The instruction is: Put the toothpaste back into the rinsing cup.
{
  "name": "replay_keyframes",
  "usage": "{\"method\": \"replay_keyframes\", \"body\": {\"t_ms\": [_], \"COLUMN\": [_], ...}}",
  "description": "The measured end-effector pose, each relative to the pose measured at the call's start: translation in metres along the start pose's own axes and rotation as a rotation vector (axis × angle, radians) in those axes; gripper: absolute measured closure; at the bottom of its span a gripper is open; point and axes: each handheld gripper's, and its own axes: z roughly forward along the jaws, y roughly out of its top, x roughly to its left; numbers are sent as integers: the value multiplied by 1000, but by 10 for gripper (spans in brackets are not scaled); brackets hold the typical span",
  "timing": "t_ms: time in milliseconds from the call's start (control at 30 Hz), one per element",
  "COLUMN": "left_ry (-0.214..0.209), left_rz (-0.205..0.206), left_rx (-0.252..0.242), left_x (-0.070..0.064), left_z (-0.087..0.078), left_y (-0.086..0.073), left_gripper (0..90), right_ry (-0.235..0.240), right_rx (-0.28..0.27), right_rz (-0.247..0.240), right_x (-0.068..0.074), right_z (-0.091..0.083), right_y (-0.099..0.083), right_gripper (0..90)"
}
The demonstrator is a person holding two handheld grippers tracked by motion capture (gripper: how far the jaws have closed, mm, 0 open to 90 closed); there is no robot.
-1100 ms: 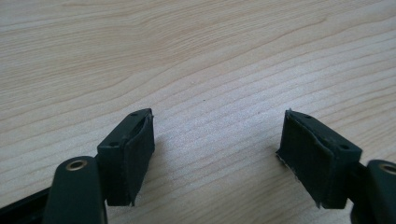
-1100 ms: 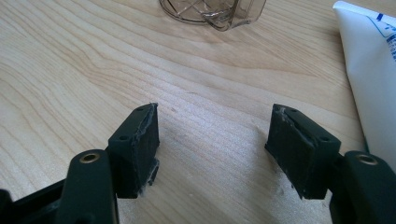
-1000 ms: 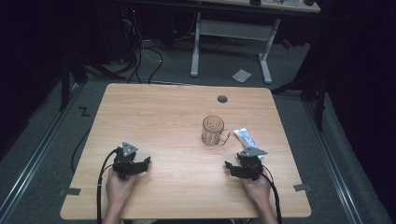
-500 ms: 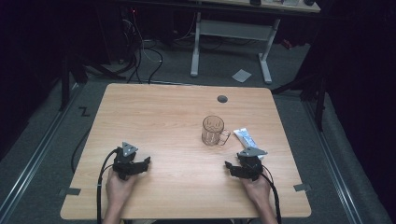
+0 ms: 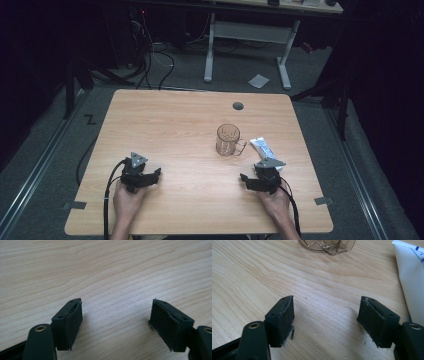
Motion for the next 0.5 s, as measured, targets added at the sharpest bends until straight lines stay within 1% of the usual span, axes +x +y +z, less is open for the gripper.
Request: {"method": "replay_keyframes", "body": {"t_ms": [67,200,333,433,500], "left_ry": [0,-2,-1,-1,-1], "left_rz": [0,1,1,1,2], "left_rx": [0,1,2,2,2], "left_x": [0,0,0,0,0], "left_z": [0,0,0,0,0], "left_y": [0,0,0,0,0], "left_gripper": [261,260,259,259,259], "right_ry": [-6,-25,-15,-16,-6], "right_rx": [4,4,7,16,19], "right_rz": [5,23,20,35,46], "right_x": [0,2,1,0,-1], "right_z": [0,-1,-2,-3,-5], "right_y": [0,-1,-2,-1,-1], "right_gripper": [266,264,269,287,296]}}
